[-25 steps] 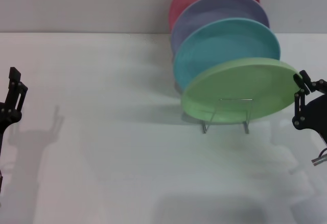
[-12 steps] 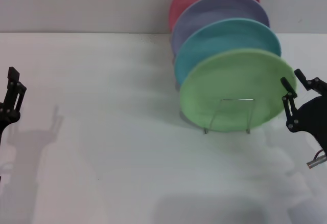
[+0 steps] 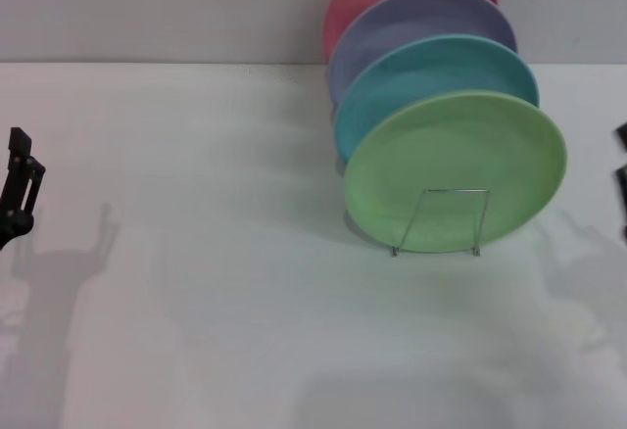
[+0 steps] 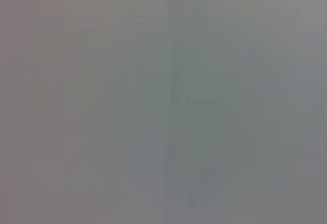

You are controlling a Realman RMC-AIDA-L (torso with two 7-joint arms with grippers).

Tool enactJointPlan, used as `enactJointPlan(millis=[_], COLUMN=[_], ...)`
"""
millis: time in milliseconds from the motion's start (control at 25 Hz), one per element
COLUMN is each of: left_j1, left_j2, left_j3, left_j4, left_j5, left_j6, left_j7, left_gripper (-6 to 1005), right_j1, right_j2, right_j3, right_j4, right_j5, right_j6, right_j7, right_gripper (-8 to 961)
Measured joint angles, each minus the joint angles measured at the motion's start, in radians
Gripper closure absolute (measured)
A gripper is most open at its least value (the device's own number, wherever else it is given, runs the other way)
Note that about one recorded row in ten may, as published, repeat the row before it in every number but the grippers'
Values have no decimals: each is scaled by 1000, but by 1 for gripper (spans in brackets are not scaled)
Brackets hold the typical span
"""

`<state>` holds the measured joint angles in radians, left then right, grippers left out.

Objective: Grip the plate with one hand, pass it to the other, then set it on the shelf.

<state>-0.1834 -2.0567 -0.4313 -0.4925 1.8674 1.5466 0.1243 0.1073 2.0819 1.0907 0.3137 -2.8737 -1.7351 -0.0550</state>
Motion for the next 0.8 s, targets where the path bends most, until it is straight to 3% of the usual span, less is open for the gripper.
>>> enactJointPlan(millis=[160,520,800], left_j1=[3,3,-1], left_j2=[-1,-3,-8], left_j3=[0,4,5], left_j4=[10,31,60], left_j5=[30,76,81], left_j6=[12,28,55], left_j7=[0,-1,-16], left_gripper=[167,167,167], right_j1=[14,60,103], right_j2=[-3,-10,-5], right_j3=[1,2,2], right_j4=[-72,-211,-237], right_j5=[207,496,713], right_j6=[-60,-119,-32], right_j7=[239,357,424], right_gripper=[635,307,299])
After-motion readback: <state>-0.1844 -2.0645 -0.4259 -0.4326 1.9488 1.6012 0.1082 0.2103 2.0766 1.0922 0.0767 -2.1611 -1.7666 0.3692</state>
